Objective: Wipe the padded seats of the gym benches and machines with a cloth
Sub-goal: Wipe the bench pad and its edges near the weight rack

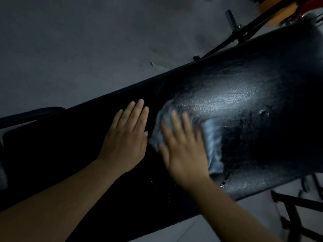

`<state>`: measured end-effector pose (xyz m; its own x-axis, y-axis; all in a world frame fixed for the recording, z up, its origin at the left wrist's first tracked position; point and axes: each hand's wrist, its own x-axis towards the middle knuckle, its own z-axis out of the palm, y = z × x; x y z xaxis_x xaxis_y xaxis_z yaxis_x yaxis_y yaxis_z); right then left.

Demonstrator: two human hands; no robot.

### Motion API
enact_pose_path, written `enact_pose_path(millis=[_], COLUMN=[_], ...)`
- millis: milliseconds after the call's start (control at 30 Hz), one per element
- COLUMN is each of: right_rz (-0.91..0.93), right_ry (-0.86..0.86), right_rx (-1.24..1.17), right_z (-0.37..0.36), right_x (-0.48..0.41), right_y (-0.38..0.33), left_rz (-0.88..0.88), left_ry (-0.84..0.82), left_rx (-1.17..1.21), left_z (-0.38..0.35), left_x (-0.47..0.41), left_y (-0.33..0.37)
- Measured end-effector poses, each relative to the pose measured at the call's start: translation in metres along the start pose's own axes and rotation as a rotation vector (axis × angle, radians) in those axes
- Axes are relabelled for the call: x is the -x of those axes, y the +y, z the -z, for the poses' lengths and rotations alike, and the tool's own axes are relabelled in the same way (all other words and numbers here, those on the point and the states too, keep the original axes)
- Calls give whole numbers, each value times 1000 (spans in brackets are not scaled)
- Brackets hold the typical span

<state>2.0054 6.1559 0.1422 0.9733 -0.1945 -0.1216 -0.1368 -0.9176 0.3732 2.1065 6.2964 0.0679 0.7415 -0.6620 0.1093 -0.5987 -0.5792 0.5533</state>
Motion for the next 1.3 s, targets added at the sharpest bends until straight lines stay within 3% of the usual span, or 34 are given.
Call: enact_pose_path(millis=[67, 133, 233, 300, 333, 400, 500, 600, 700, 733, 833, 933, 1033, 1100, 1133, 1200, 1300], right_rz=[171, 179, -112, -281, -262, -26, 251, 54, -197, -176, 160, 306, 87, -68, -55, 151, 424], right_ry=[-73, -63, 10, 52, 57, -1, -81, -7, 69, 70, -38, -94, -11, 34, 38, -27, -130], right_rx=[-10, -15, 48, 7, -9, -19, -9, 33, -7, -15, 2, -14, 40, 29, 18, -3, 0], right_z=[-2, -1, 7, 9, 4, -16, -21, -10, 5, 2, -21, -17, -1, 8, 5, -14, -18], right_x=[65, 93, 62, 34, 36, 77, 143, 114, 43, 36, 79, 109, 47, 2, -3, 27, 88], right_y=[9, 44, 75, 53, 35, 3, 20, 62, 46, 28, -11, 17, 39, 17, -3, -38, -27], left_rz=[1, -20, -9, 6, 17, 32, 19, 20, 39, 45, 75, 107, 126, 125, 124, 112, 75], left_ry=[-5, -32, -52, -45, -39, -25, -39, -38, -12, -1, 10, -32, -47, -59, -59, -62, -59], left_rx=[-5, -12, -10, -11, -9, -3, -13, -36, -39, -38, -38, -53, -45, -33, -23, -4, 13], left_z=[2, 2, -3, -7, -8, -9, -8, -12, -19, -21, -19, -15, -12, -13, -14, -14, -15], left_x=[4, 9, 22, 25, 26, 25, 37, 55, 64, 65, 66, 72, 76, 75, 74, 73, 74], left_y=[1, 5, 14, 21, 24, 26, 25, 24, 24, 25, 22, 9, 0, -1, -2, -6, -14])
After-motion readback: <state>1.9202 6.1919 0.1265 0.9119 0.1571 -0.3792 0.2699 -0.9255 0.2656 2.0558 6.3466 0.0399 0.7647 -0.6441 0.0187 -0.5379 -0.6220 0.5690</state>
